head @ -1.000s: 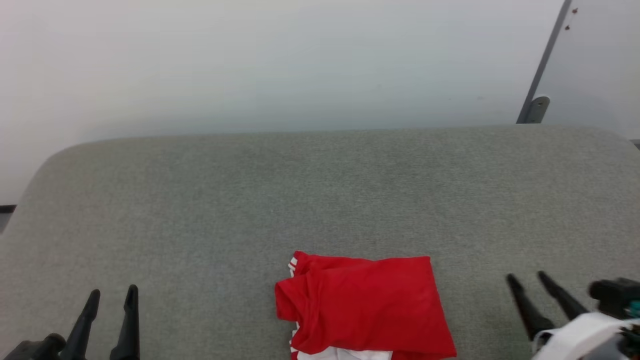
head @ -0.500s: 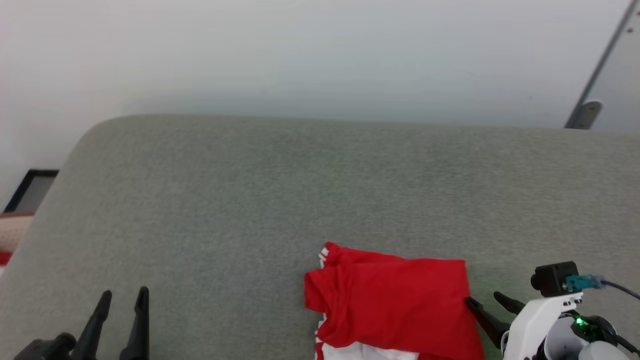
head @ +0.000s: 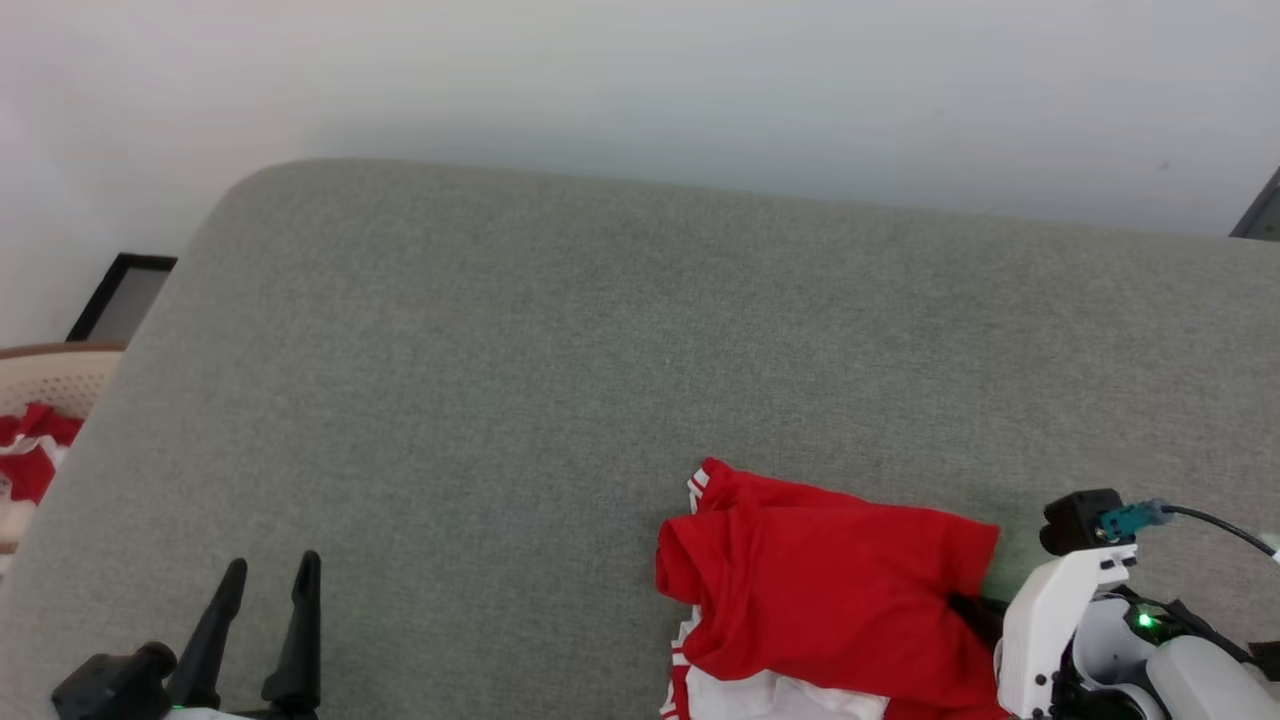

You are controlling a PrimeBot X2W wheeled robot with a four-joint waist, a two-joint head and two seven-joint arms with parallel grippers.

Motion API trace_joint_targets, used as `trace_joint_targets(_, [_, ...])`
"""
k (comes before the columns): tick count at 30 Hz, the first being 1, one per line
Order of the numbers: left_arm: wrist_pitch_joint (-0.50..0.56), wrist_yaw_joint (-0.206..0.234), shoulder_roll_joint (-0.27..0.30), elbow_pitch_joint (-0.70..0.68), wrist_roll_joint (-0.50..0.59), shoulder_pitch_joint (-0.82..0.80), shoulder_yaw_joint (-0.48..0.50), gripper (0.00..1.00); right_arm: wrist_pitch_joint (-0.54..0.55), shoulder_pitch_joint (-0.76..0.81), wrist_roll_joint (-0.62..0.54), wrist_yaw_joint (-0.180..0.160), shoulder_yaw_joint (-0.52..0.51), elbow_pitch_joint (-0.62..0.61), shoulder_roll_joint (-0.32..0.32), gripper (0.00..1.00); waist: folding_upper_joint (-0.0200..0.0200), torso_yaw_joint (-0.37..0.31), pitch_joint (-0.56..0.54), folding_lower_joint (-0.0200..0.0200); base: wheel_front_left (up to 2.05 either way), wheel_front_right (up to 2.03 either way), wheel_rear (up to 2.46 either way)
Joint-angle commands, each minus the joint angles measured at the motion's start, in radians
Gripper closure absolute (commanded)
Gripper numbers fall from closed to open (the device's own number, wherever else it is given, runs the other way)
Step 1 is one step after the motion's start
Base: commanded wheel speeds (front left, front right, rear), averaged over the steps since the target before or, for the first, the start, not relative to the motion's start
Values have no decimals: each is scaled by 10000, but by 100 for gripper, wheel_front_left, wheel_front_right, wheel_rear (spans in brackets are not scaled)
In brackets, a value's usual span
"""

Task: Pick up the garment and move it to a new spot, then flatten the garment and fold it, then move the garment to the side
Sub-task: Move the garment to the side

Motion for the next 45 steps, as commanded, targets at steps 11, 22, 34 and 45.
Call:
trace_joint_targets(11, [5, -32, 6, -67, -2, -334, 70, 0, 98, -320, -375, -21, -534, -648, -527, 100, -1, -366, 345, 0, 0, 0, 0])
trace_joint_targets(22, [7, -33, 286, -193, -76, -917, -153, 0, 425, -905, -1097, -18, -1761, -1197, -1874, 100, -1, -1427, 1110, 0, 0, 0, 0])
trace_joint_targets(34, [5, -31, 711, -231, -112, -1885, -822, 0, -477, -2201, -2182, -18, -2212, -354, -3593, 100, -1, -2396, 1937, 0, 0, 0, 0])
trace_joint_targets(45, [5, -31, 1050, -249, -234, -2630, -1357, 0, -1888, -3698, -3476, -18, -1805, 1263, -4750, 100, -1, -2594, 2567, 0, 0, 0, 0])
